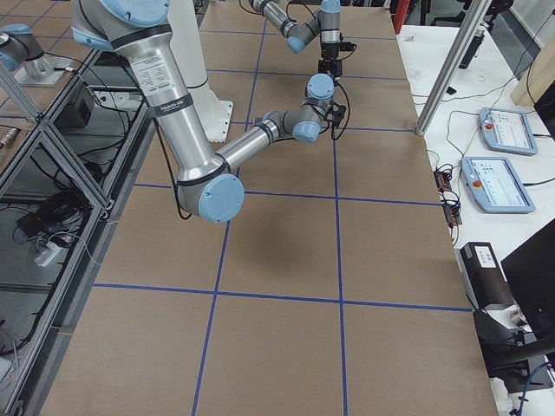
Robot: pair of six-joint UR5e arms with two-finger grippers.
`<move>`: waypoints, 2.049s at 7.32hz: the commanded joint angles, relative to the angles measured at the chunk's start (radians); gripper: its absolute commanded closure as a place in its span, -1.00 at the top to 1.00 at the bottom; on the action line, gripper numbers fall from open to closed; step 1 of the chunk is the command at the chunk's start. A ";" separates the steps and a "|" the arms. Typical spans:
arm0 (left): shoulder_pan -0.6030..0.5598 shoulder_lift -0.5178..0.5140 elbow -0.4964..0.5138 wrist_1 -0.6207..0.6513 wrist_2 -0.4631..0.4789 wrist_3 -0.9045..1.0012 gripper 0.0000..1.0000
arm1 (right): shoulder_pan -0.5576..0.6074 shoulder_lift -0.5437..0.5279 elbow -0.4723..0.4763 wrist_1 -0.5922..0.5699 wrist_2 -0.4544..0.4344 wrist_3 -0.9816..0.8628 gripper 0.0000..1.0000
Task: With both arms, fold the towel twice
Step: 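Release the strip and raise the right gripper away while the left gripper approaches, then grasp the folded strip's end nearest the robot with the left gripper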
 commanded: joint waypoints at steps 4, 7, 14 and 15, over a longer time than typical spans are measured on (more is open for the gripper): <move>0.395 0.146 -0.275 0.138 0.374 -0.025 1.00 | 0.083 -0.115 -0.030 0.005 0.014 -0.259 1.00; 0.505 0.143 -0.259 0.139 0.451 -0.056 1.00 | 0.083 -0.111 -0.034 0.005 0.012 -0.254 1.00; 0.537 0.124 -0.214 0.136 0.476 -0.053 -0.18 | 0.085 -0.112 -0.036 0.005 0.014 -0.246 1.00; 0.537 0.124 -0.219 0.136 0.476 -0.053 -0.35 | 0.085 -0.112 -0.036 0.005 0.014 -0.248 1.00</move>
